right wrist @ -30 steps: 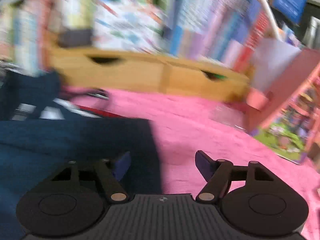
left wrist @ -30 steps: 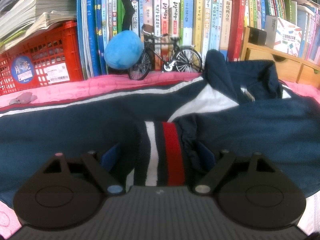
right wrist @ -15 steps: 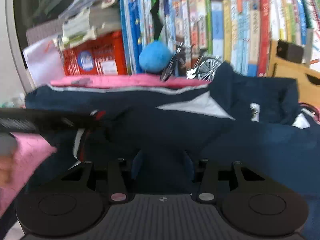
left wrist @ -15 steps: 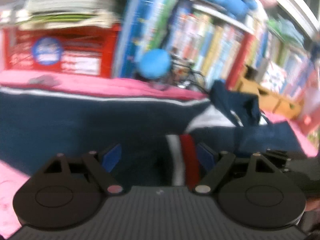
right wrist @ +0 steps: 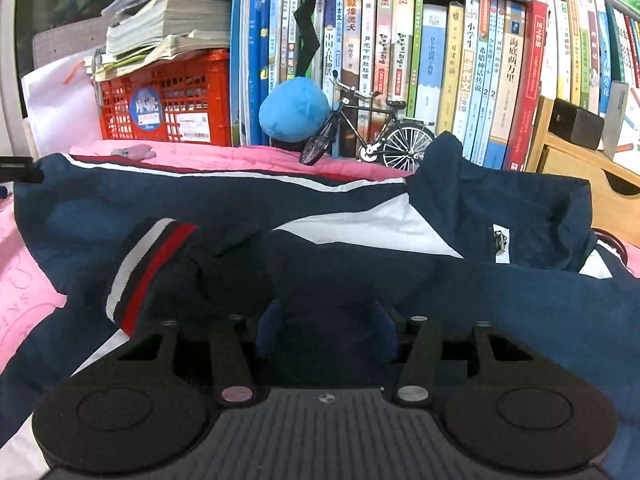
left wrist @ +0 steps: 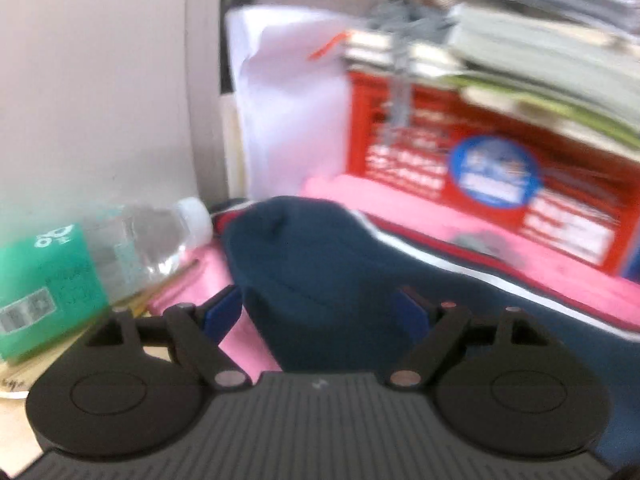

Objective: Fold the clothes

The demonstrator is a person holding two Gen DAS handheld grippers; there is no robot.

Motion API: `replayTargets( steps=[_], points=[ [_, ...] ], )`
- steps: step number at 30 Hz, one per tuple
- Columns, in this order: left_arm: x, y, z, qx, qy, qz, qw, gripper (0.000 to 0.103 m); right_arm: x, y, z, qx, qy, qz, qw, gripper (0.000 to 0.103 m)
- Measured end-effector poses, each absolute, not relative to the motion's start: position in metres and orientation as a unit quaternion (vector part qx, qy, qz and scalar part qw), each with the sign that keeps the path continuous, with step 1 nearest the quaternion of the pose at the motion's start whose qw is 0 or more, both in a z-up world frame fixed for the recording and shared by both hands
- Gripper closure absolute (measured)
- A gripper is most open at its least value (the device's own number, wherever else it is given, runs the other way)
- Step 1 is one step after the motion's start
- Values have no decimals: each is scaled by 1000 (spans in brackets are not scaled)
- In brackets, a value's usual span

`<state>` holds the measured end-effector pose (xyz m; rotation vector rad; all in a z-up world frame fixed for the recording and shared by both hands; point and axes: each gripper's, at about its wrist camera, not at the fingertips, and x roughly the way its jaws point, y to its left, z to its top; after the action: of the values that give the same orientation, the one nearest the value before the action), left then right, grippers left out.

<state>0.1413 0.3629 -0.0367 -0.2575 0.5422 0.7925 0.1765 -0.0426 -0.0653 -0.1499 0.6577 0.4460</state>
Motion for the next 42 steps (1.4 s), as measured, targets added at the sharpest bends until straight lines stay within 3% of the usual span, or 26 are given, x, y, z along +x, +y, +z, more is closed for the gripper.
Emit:
replayTargets(
  steps=[2,6,7,9,11,12,16,22,24,28,31,33,39,42],
  points=[
    [149,379,-43,-136,266,391,871,23,176,-43,-65,-74,320,217,919,49],
    [157,396,-47,-165,268,386,867,59,176,-43,-65,-73,320,218,919,48],
    [157,397,-47,-169,266,382,869,64,176,-43,-65,-73,320,218,919,48],
    [156,401,-48,-179,260,370,874,86,176,-42,-65,-73,320,219,919,47],
    [149,399,-45,-195,246,357,880,99,176,-43,-66,-72,320,219,919,47],
    [146,399,-43,-203,239,351,882,99,176,-43,-66,-71,320,219,919,47],
    [136,345,-13,-159,196,266,930,100,176,-43,-66,-69,321,220,919,45],
    [91,170,43,-18,106,38,993,99,178,-73,-62,26,326,240,914,40],
    [84,120,37,34,119,-16,992,96,172,-102,-59,88,328,224,914,38],
    [78,74,6,44,194,-113,973,84,158,-160,-51,161,326,190,912,30],
    [74,41,-18,48,251,-184,949,69,147,-189,-44,184,317,177,913,26],
    [61,39,-18,54,240,-197,949,52,141,-194,-39,186,308,191,913,21],
    [26,67,-9,40,222,-178,958,39,130,-139,-22,78,289,264,917,9],
    [21,85,-15,30,235,-139,962,39,133,-93,-18,55,286,287,912,0]
  ],
)
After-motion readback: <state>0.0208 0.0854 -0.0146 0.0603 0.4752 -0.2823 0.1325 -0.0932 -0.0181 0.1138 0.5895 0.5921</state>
